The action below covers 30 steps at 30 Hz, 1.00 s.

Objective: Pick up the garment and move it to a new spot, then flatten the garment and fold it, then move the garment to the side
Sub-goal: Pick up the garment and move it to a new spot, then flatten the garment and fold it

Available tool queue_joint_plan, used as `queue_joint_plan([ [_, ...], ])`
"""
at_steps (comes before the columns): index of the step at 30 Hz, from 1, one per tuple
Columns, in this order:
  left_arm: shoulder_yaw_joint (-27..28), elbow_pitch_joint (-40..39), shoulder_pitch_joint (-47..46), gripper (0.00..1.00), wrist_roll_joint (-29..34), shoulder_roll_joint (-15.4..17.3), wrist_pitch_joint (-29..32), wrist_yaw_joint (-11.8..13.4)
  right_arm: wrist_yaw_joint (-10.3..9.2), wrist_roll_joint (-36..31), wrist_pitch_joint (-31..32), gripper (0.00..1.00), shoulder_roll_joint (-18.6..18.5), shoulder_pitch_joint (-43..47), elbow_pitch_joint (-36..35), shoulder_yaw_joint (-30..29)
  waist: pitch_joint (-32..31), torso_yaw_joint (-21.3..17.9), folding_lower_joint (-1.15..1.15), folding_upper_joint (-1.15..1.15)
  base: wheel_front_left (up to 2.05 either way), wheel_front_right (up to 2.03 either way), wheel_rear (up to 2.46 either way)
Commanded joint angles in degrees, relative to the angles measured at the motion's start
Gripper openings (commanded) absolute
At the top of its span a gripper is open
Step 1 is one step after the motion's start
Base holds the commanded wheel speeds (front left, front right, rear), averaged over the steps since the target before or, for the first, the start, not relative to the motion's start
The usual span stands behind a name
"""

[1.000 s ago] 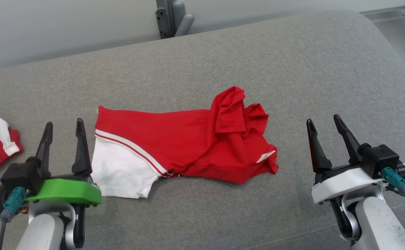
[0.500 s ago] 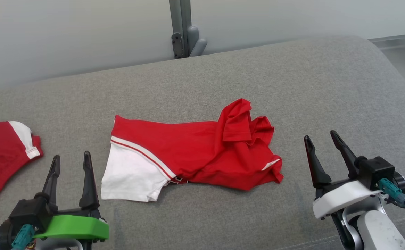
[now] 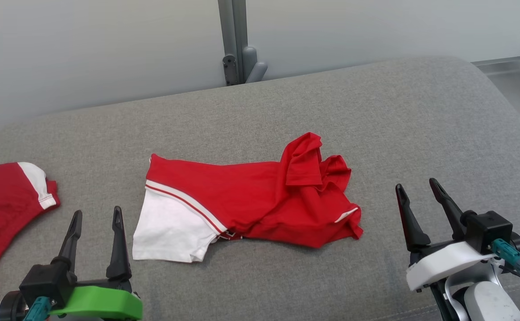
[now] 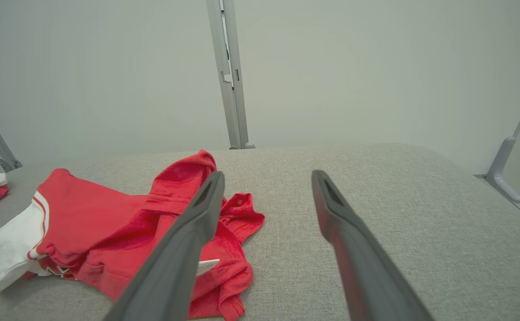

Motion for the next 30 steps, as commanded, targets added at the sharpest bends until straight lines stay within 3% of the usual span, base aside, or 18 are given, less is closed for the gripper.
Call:
queue_joint_plan([
  [1, 0.1, -0.2, 0.4, 1.0, 0.1, 0.5, 0.2, 0.4, -0.02, -0.3, 0.2, 1.0, 0.0, 0.5, -0.4, -0.2, 0.1, -0.1, 0.0, 0.0, 0.0, 0.0, 0.0],
  [30, -0.5, 0.8, -2.7, 1.0, -0.9, 0.2, 0.6, 0.8, -0.02, -0.4, -0.3, 1.0, 0.7, -0.9, -0.2, -0.3, 1.5, -0.2, 0.0, 0.0, 0.0, 0.0, 0.0],
])
